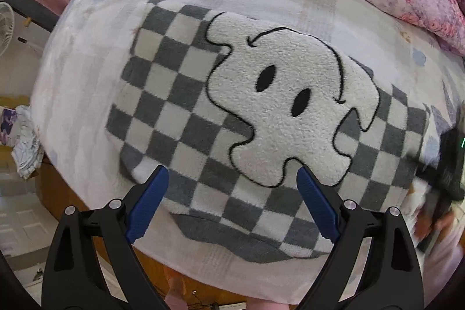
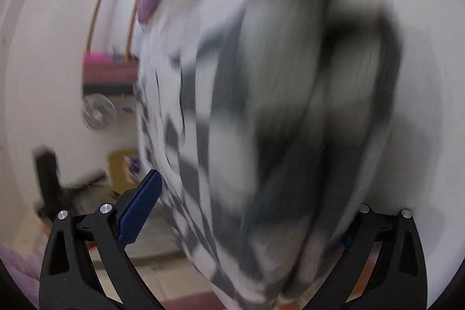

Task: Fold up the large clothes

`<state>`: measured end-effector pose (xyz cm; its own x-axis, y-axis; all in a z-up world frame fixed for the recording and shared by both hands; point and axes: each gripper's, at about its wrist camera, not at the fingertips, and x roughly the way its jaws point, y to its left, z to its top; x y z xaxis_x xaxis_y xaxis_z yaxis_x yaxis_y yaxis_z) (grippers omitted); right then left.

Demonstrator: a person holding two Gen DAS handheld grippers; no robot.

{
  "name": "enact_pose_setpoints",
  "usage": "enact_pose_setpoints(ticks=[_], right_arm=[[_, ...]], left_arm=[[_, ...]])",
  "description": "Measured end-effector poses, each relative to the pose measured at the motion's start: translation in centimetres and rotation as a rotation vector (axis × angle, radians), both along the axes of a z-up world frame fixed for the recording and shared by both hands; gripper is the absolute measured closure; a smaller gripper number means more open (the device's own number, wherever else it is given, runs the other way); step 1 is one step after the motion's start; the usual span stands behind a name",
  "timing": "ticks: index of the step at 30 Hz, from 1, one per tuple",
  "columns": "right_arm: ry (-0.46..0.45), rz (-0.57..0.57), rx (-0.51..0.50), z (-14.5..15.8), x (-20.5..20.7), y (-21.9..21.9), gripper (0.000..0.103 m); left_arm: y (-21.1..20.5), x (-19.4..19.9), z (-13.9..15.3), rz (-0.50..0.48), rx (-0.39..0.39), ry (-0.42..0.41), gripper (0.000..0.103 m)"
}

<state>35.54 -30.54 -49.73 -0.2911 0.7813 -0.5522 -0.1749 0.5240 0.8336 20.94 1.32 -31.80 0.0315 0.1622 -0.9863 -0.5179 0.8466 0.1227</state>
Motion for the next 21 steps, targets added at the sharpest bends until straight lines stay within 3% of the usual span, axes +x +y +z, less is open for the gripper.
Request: enact_pose_setpoints(ticks=[2, 4, 5, 6, 7, 8, 9, 10, 12, 13, 17, 21], right_arm=[[-0.037, -0.049, -0.035, 0.4, -2.2, -0.2, 0.007], [-0.015, -0.138, -0.046, 0.5, -3.6, -0.8, 0.007], [0.041, -0.209, -0.053, 0.2, -4.1, -1.2, 0.007], [0.096, -0.269, -0.055, 0.1, -4.3, -1.7, 0.01], [0.161, -0.334, -0.064, -0.2, -4.6, -2.3, 0.025], [0.203, -0.376, -0.11, -0.4, -5.0, -2.8, 0.038], [0.218, -0.382, -0.179, -0.5, -5.2, -3.2, 0.057], [0.239, -0.399, -0.169, -0.5, -5.6, -3.6, 0.061], [0.281, -0.443, -0.159, -0.2, -6.2, -4.1, 0.064], [0.276, -0.443, -0.187, 0.3, -6.3, -3.9, 0.064], [0.193, -0.38, -0.354, 1.5, -6.2, -1.9, 0.058], [0.23, -0.41, -0.372, 0.5, -6.2, -1.7, 0.052]], left_arm=[[-0.1, 0.8, -0.3, -0.018, -0.021, -0.013, 0.013], [-0.2, 2.2, -0.5, -0.051, -0.051, -0.029, 0.016], [-0.2, 3.0, -0.6, -0.066, -0.069, -0.04, 0.029], [-0.1, 4.2, -0.7, -0.088, -0.092, -0.058, 0.035], [0.0, 5.4, -0.9, -0.107, -0.106, -0.06, 0.039], [0.1, 6.4, -1.1, -0.121, -0.107, -0.053, 0.053], [0.3, 8.0, -1.3, -0.144, -0.1, -0.044, 0.063], [0.5, 9.3, -1.6, -0.162, -0.106, -0.04, 0.075], [0.9, 11.3, -2.0, -0.188, -0.144, -0.04, 0.08], [1.1, 13.0, -2.4, -0.208, -0.181, -0.029, 0.09], [1.1, 17.2, -4.2, -0.29, -0.195, 0.036, 0.103], [1.7, 21.0, -9.9, -0.328, -0.227, 0.193, 0.103]])
